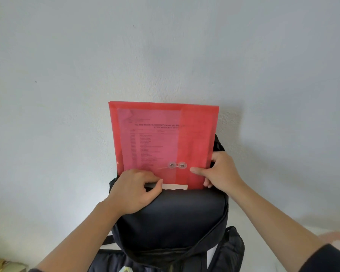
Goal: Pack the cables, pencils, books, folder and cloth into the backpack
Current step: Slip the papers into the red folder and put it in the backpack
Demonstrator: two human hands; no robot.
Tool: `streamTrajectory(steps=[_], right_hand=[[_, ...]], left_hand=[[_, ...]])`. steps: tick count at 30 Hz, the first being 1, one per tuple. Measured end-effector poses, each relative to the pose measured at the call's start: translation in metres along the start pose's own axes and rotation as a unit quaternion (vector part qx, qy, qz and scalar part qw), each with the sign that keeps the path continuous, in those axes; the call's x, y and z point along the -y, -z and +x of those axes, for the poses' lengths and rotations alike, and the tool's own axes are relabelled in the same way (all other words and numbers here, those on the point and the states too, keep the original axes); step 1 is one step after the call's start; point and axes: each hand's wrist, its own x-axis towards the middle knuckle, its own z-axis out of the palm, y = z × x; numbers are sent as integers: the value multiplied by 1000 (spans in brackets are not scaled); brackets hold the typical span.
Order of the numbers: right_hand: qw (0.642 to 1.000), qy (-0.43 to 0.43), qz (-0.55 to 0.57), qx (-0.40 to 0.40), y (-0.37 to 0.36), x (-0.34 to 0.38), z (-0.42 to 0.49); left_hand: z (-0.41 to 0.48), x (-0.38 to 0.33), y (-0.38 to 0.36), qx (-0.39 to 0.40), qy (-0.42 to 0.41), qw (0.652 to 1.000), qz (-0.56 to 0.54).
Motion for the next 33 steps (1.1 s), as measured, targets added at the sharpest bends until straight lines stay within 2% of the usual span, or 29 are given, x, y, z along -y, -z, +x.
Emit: streamTrajectory(steps=[3, 5, 7, 10, 12, 14, 16, 18, 21, 22, 24, 26, 28, 31, 33], right_hand=[[994, 0, -109, 12, -6, -7, 0], [991, -4, -129, 36, -2, -3, 4], [996, 8, -76, 45, 5, 2, 5], [998, 44, -32, 5, 10, 1, 6], [992, 51, -112, 35, 6, -4, 6], [969, 24, -235, 70, -3, -12, 4], [957, 2, -278, 82, -6, -12, 2], [975, 10, -205, 89, 0, -8, 4], [998, 38, -24, 41, 8, -4, 3], [998, 52, -16, 25, 7, -6, 4], [995, 67, -69, 31, 0, -14, 6], [988, 52, -139, 45, -5, -21, 8], [986, 39, -154, 46, -1, -19, 12], [991, 39, -118, 50, 4, -15, 11], [996, 49, -68, 15, 2, -16, 4]], left_hand=[[-2, 0, -3, -18, -11, 1000, 12], [-2, -1, -4, -24, -9, 1000, 11], [-2, -1, -2, -15, -4, 1000, 5], [-2, -2, 0, -3, 1, 1000, 5], [-3, -3, 0, -8, -3, 1000, 13], [-3, -3, -1, -13, -8, 1000, 19], [-2, -3, -1, -16, -10, 1000, 19], [-1, -4, -1, -13, -10, 1000, 16], [-1, -2, -1, -7, -15, 1000, 16], [-1, -1, -1, -9, -15, 1000, 16], [-1, -1, -2, -20, -13, 1000, 14], [0, -1, -3, -29, -9, 999, 14], [1, -1, -5, -28, -4, 999, 17], [2, -1, -1, -12, 7, 1000, 11], [2, -1, 1, -1, 7, 1000, 6]])
